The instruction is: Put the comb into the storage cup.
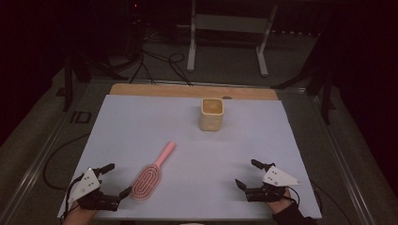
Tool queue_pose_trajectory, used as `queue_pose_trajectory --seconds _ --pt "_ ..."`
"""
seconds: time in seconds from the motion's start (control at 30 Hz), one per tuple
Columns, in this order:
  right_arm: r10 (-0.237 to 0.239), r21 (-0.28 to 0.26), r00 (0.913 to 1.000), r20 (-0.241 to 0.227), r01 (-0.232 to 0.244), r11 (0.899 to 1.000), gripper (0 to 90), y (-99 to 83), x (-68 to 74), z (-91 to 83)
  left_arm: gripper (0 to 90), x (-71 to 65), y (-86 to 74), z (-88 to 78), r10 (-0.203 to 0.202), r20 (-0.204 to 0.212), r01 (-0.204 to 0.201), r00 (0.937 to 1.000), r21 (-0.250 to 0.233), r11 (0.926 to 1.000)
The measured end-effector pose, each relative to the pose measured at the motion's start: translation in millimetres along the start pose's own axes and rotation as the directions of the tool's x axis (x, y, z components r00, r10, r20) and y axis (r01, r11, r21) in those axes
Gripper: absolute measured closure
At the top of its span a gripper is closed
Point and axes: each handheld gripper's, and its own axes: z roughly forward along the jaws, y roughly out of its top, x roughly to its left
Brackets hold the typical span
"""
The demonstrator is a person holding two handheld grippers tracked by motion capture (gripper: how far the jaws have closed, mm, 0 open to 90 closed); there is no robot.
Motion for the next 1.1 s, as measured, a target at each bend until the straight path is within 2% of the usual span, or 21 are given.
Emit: queue_pose_trajectory --seconds 0.53,0.63,0.73,1.0,1.07,1.1 --pt "-0.004 0.0 1.0 -0.004 0.004 1.0 9.8 0.6 0.7 -0.5 0.0 -4.2 3.1 3.8 0.018 0.022 -0.018 0.9996 0.029 0.9994" --pt "-0.009 0.003 1.0 -0.002 0.009 1.0 9.8 1.1 1.3 -0.5 0.0 -4.5 4.4 3.7 0.02 0.035 -0.022 0.9992 0.032 0.9993" --pt "-0.012 0.003 0.9999 0.004 0.012 1.0 9.8 1.1 1.0 -1.4 0.0 -5.3 6.4 4.0 0.004 0.071 -0.005 0.9975 0.015 0.9999" --pt "-0.006 -0.015 0.9999 0.008 0.006 1.0 9.8 3.2 1.4 -2.9 0.0 -8.8 18.0 2.9 0.012 0.079 -0.013 0.9968 0.008 0.9999" --pt "-0.008 -0.016 0.9999 0.01 0.008 1.0 9.8 3.3 1.1 -2.7 0.0 -10.1 25.0 4.3 0.018 0.108 -0.02 0.994 0.023 0.9995" --pt "-0.008 -0.016 0.9999 0.01 0.008 1.0 9.8 3.3 1.1 -2.7 0.0 -10.1 25.0 4.3 0.018 0.108 -0.02 0.994 0.023 0.9995"
